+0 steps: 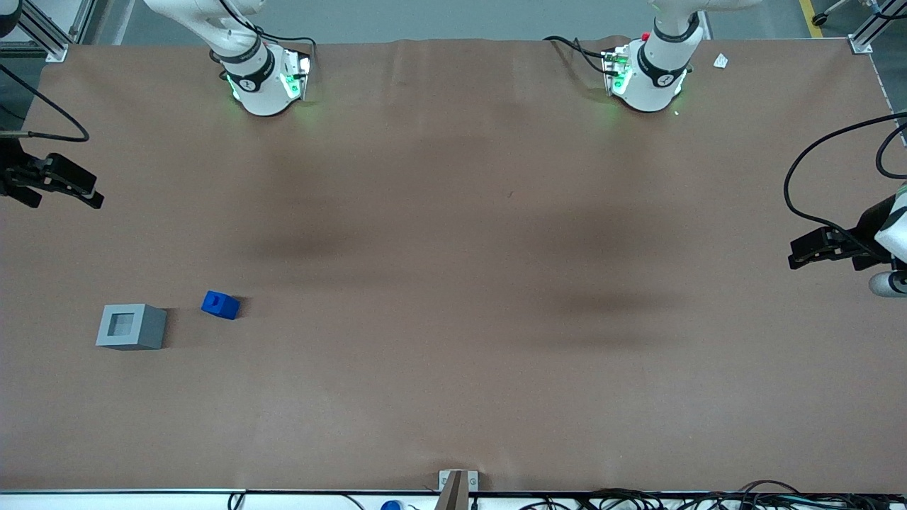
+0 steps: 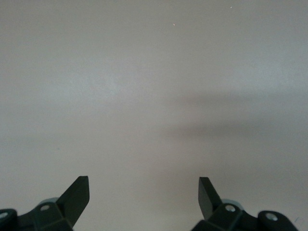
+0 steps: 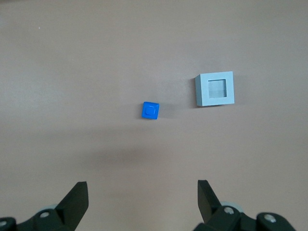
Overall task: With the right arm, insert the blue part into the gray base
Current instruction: 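Move the open right gripper toward the blue block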
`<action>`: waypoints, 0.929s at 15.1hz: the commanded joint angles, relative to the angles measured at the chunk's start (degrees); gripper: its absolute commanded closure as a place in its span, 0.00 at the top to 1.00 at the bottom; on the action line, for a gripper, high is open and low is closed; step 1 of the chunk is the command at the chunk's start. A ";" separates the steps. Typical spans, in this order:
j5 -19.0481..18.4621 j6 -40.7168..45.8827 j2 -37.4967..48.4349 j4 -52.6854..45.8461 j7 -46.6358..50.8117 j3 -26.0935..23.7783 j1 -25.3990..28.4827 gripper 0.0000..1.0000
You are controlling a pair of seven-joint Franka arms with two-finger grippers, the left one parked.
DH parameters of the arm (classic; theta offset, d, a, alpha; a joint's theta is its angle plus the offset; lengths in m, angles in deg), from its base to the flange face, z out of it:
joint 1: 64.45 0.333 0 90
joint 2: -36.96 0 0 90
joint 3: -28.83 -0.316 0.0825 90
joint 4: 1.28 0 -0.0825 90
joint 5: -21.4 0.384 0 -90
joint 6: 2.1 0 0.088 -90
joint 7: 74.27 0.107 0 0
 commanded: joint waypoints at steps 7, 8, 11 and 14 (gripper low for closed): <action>-0.40 -0.64 -0.27 -1.32 0.68 0.03 -0.20 1.00; -0.40 -0.64 -0.27 -2.02 0.68 0.03 -0.20 1.00; -0.40 -0.55 -0.45 -1.50 0.76 0.03 -0.29 1.00; -0.22 -2.04 -1.85 -1.50 0.85 0.03 -0.20 1.00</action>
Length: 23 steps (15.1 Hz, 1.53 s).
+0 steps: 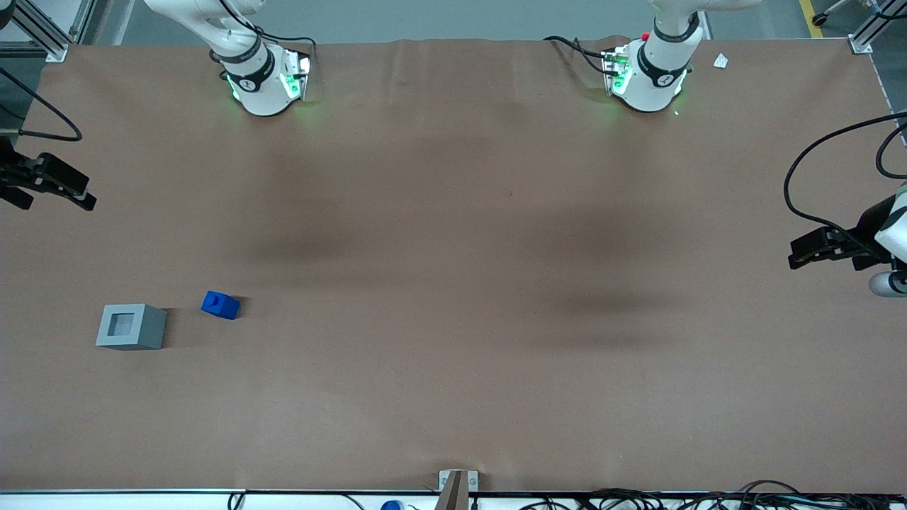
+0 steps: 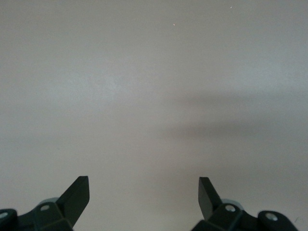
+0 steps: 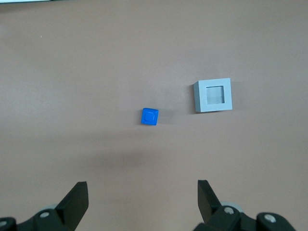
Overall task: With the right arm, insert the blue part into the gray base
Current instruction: 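Move the open right gripper toward the blue block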
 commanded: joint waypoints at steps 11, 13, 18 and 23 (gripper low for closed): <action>0.32 -7.34 -9.95 0.03 0.80 -0.14 -1.05 1.00; 0.32 -9.62 -10.48 1.34 0.80 -0.14 -1.14 1.00; 0.49 -12.18 -12.32 2.40 0.89 -0.14 -0.97 1.00; 2.86 -12.97 -13.46 4.16 0.89 -0.14 -1.05 1.00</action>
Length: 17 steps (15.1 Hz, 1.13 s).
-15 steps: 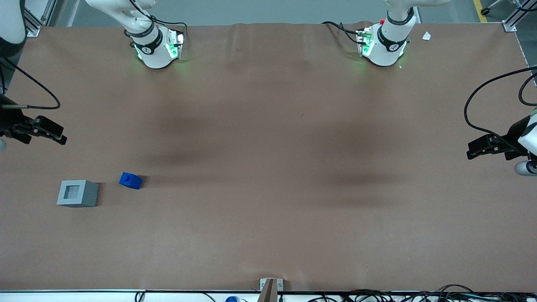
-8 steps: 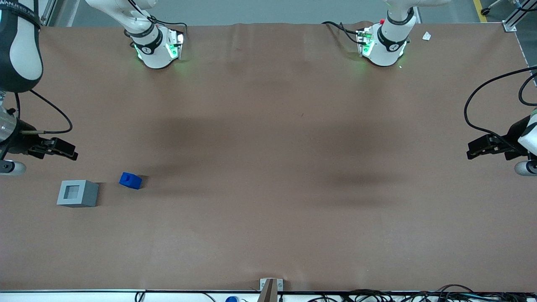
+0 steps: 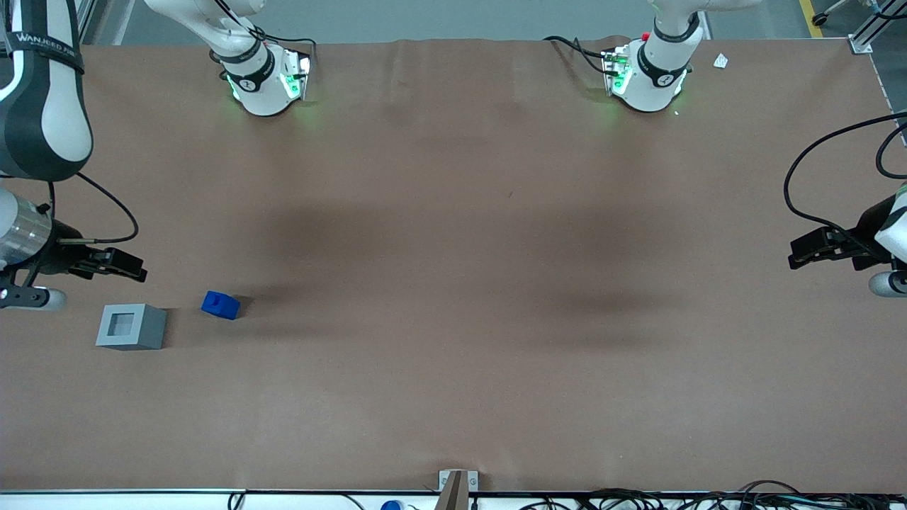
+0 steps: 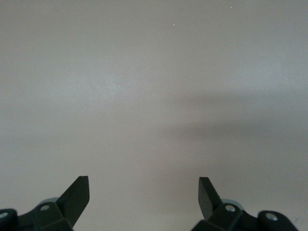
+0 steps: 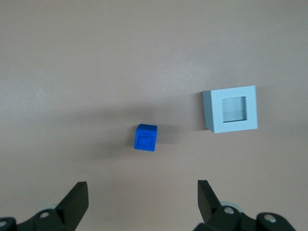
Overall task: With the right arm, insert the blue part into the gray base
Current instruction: 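Lower the right gripper over the blue block and close on it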
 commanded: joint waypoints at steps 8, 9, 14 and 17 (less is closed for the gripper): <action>3.54 -3.56 -4.13 3.32 0.99 -0.29 -0.75 1.00; 3.54 -5.93 -4.13 5.60 1.08 -0.29 -0.49 1.00; 3.54 -18.24 -4.56 13.79 1.08 -0.37 1.09 0.99; 3.54 -20.53 -7.81 13.71 2.48 -0.29 1.79 0.94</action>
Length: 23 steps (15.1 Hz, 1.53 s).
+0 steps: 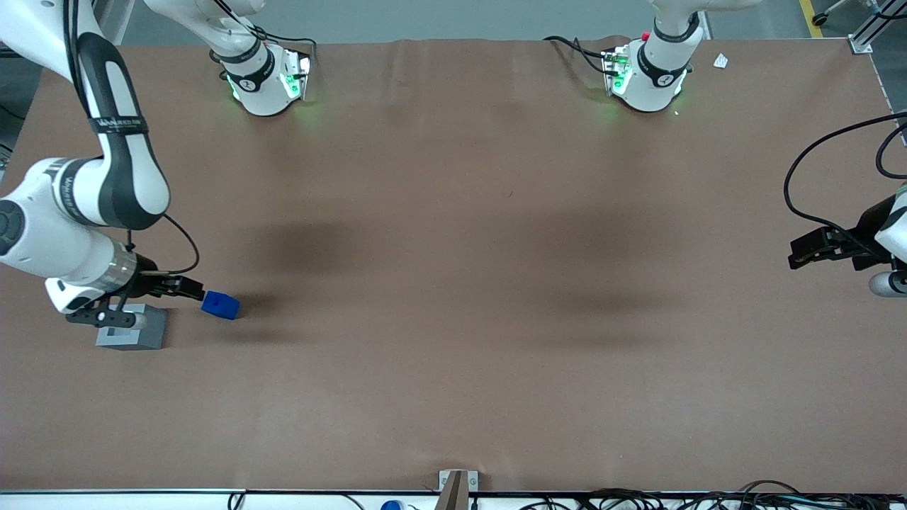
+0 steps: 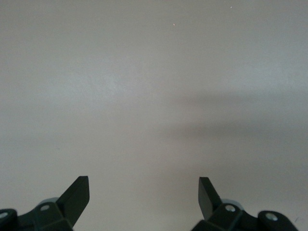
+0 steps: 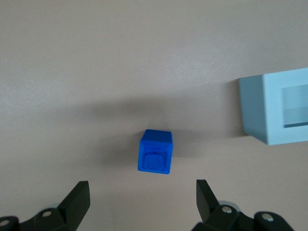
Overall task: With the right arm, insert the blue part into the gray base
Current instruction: 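Lower the right gripper over the blue block and close on it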
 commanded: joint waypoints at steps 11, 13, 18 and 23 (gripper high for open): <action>0.62 -3.39 -6.01 0.95 3.40 0.20 -0.38 0.79; 0.62 -5.23 -7.15 1.04 3.40 0.20 0.15 0.79; 0.62 -6.38 -8.21 0.95 4.80 0.20 0.50 0.76; 0.27 -7.53 -9.35 1.04 5.42 0.20 0.68 0.70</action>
